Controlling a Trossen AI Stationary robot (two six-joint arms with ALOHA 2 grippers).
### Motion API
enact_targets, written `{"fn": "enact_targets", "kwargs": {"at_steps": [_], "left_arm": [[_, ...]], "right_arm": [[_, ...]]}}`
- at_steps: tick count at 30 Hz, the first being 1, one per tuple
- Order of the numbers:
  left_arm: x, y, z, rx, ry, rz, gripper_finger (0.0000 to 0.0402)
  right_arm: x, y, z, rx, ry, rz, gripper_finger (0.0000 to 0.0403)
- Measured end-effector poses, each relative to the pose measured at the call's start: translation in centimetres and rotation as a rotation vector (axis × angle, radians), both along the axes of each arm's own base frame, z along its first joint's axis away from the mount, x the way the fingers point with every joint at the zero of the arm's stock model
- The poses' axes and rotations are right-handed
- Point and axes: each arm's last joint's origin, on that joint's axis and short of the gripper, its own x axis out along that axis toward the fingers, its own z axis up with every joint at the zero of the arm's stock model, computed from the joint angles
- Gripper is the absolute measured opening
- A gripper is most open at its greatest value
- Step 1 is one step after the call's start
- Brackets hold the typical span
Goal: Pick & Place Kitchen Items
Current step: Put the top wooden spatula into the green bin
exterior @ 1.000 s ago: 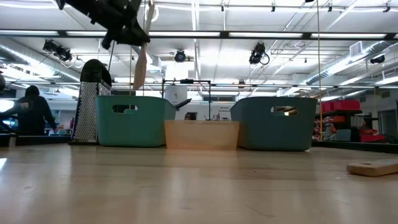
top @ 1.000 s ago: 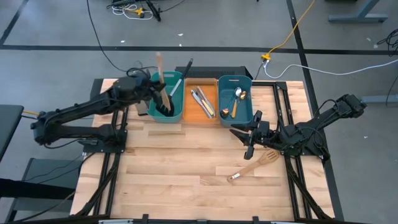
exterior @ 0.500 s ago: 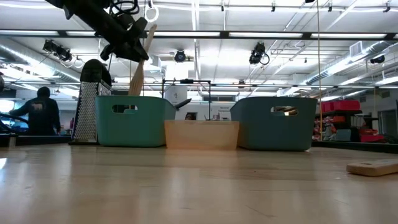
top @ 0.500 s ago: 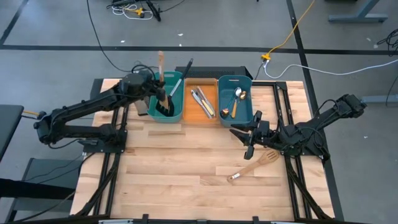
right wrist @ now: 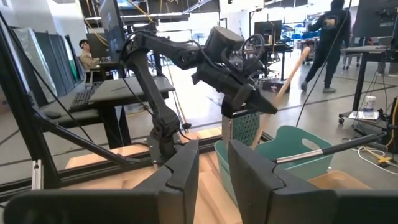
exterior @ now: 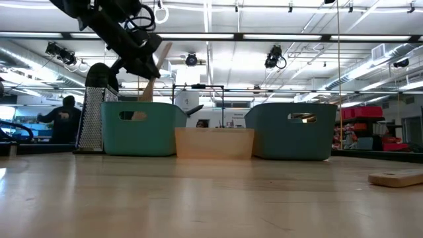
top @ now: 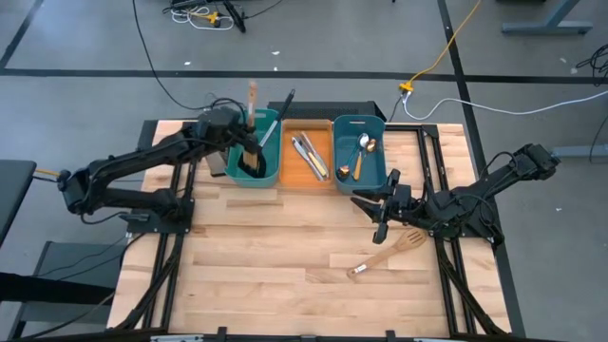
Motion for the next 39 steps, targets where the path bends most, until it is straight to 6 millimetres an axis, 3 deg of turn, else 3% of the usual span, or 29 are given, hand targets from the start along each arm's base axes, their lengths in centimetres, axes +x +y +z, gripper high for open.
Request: {"fn": "enact_targets", "kwargs": {"at_steps": [9, 15, 23, 32, 39], "left_arm": [[0.8, 0.5, -1.3, -0.032, 0.058, -0.001, 0.0088], [0.7, 0.5, -1.3, -0.046, 0.051, 0.009, 0.0113], [0.7, 0.4, -1.5, -0.05, 0.068, 0.005, 0.0097], [0.7, 0.4, -1.4, -0.054, 0.065, -0.004, 0.0149], [0.7, 0.4, -1.4, -0.054, 0.065, -0.004, 0.0157]], "right_arm": [[0.0, 0.0, -0.1, 0.002, 0.008, 0.001, 0.0096], [0.0, 0.0, -0.1, 0.002, 0.008, 0.001, 0.0096], [0.0, 0.0, -0.1, 0.002, 0.008, 0.0, 0.0096], [0.0, 0.0, -0.1, 0.002, 0.008, 0.0, 0.0096], [0.0, 0.0, -0.1, 0.002, 0.008, 0.001, 0.0096]]}}
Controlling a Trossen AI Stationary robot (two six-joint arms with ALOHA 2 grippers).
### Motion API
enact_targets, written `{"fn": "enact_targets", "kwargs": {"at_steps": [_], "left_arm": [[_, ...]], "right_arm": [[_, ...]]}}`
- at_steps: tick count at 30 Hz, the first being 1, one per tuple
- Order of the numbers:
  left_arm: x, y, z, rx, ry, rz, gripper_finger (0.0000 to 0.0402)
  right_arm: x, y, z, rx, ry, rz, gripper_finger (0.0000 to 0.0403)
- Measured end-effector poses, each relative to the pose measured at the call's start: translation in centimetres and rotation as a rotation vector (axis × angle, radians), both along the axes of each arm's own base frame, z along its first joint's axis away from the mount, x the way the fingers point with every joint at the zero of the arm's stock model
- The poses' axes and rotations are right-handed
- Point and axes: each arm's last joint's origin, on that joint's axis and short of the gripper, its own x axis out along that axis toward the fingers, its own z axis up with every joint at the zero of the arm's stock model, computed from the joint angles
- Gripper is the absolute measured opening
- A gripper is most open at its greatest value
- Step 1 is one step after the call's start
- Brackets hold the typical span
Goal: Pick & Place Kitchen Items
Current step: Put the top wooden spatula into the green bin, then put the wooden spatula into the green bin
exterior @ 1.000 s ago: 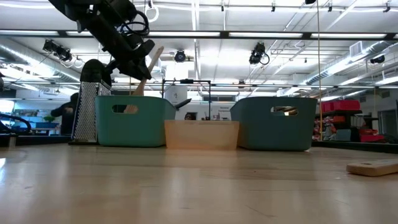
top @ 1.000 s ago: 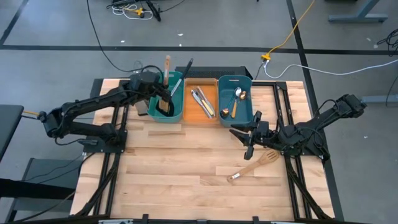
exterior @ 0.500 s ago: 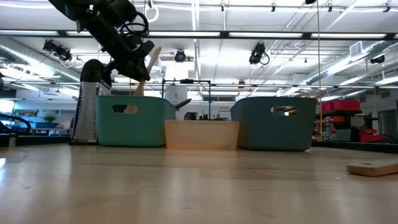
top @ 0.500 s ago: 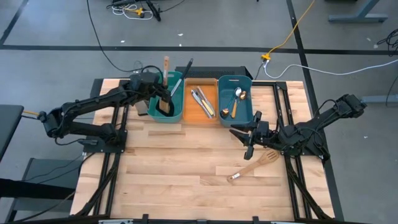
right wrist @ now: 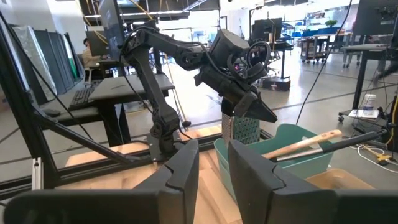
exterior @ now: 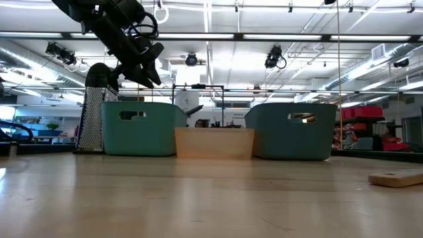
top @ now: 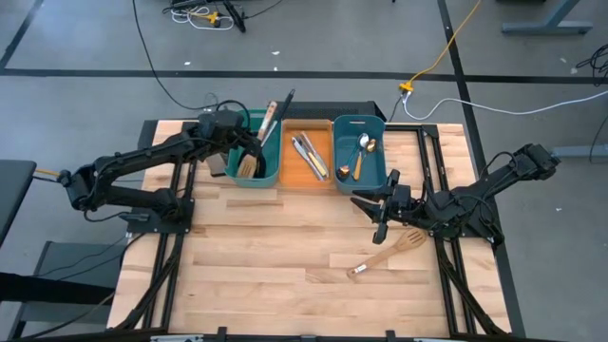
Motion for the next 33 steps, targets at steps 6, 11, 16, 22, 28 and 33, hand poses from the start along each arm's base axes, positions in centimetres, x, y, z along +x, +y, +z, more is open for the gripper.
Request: {"fn": "enact_targets", "kwargs": {"at_steps": [6, 11, 16, 22, 28, 33], "left_arm": [[0.1, -0.2, 0.0, 0.0, 0.0, -0.009, 0.0157], [0.4, -0.5, 0.0, 0.016, 0.02, -0.056, 0.0158], [0.7, -1.0, 0.0, 0.004, 0.012, -0.106, 0.0158], [1.0, -1.4, 0.0, 0.006, 0.012, -0.127, 0.0158], [1.1, -1.5, 0.1, 0.023, 0.022, -0.145, 0.0158], [1.1, -1.5, 0.1, 0.023, 0.022, -0.145, 0.0158]], "right_arm": [[0.0, 0.0, 0.0, -0.001, 0.003, 0.0, 0.0096], [0.0, 0.1, -0.6, -0.026, 0.058, 0.048, 0.0096], [0.1, 0.7, -1.3, -0.052, 0.133, 0.269, 0.0096], [0.4, 1.9, -2.3, -0.007, 0.186, 0.462, 0.0096], [1.6, 3.7, -4.5, 0.039, 0.294, 0.541, 0.0096], [2.4, 4.9, -5.3, 0.081, 0.433, 0.575, 0.0096]]}}
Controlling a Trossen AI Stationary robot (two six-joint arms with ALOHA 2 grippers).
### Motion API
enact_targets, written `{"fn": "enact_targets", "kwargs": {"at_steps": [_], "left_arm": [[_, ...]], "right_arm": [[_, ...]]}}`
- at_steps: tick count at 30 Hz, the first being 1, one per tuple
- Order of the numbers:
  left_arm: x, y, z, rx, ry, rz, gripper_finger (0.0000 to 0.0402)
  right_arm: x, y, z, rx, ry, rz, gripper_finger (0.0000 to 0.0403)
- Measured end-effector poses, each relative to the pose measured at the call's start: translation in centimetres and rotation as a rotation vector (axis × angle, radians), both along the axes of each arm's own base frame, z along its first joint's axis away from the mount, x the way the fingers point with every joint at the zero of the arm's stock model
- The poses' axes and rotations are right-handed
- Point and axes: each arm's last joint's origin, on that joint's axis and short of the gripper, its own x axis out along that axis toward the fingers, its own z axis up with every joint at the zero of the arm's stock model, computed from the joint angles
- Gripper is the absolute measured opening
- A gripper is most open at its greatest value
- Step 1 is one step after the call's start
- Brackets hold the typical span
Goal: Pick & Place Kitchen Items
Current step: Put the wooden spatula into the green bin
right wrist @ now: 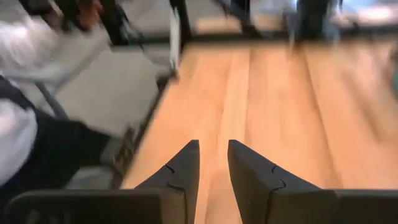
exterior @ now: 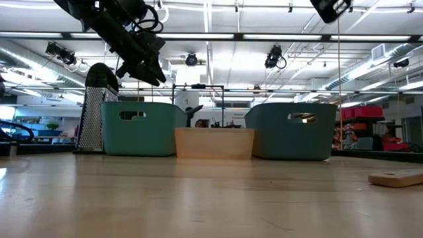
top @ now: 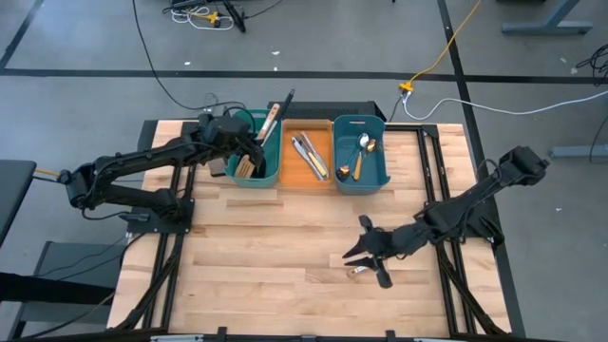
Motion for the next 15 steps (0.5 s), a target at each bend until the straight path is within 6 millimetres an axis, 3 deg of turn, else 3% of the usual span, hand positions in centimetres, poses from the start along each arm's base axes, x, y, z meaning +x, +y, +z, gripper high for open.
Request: {"fn": "enact_targets", "kwargs": {"at_steps": [7, 15], "left_arm": [[0.0, 0.0, 0.0, -0.007, -0.005, -0.011, 0.0158], [0.0, 0.0, 0.0, -0.007, -0.004, -0.012, 0.0158]], "right_arm": [[0.2, 0.4, -0.9, -0.035, 0.36, -0.078, 0.0096], [-0.2, 0.8, -4.2, -0.114, 0.742, -0.06, 0.0096]]}}
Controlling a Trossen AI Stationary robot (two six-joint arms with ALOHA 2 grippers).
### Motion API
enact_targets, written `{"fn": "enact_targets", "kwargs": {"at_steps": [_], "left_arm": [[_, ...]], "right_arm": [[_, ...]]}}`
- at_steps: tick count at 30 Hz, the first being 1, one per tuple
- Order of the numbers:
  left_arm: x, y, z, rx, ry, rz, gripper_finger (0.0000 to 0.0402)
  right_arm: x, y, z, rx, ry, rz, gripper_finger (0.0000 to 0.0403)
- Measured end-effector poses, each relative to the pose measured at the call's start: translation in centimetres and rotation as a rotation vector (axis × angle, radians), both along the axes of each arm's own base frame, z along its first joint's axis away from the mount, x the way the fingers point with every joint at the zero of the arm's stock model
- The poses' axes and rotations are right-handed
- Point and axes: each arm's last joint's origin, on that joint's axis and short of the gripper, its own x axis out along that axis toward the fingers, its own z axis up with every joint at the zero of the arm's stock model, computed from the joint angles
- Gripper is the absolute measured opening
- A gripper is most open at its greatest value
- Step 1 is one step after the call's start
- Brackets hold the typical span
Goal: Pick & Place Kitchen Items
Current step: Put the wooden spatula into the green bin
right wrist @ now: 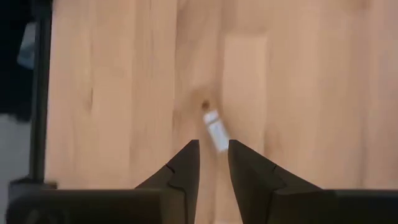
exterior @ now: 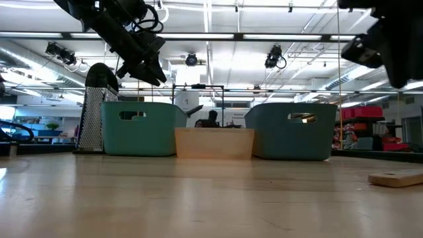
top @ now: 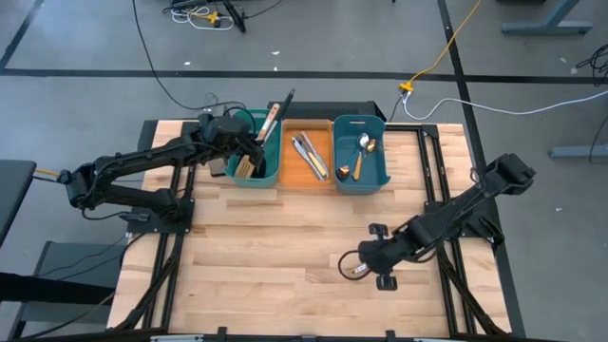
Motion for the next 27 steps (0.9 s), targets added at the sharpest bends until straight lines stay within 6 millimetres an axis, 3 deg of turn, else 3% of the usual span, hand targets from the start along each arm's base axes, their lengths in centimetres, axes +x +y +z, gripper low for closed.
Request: {"fn": "enact_targets", "kwargs": {"at_steps": [15, 27], "left_arm": [[0.0, 0.0, 0.0, 0.001, 0.002, -0.001, 0.0158], [0.0, 0.0, 0.0, 0.018, 0.023, -0.018, 0.0158]], "right_arm": [[-2.3, -1.3, -2.8, -0.232, 0.407, -0.005, 0.0096], [-3.5, -1.3, -4.5, -0.201, 0.479, -0.007, 0.0096]]}}
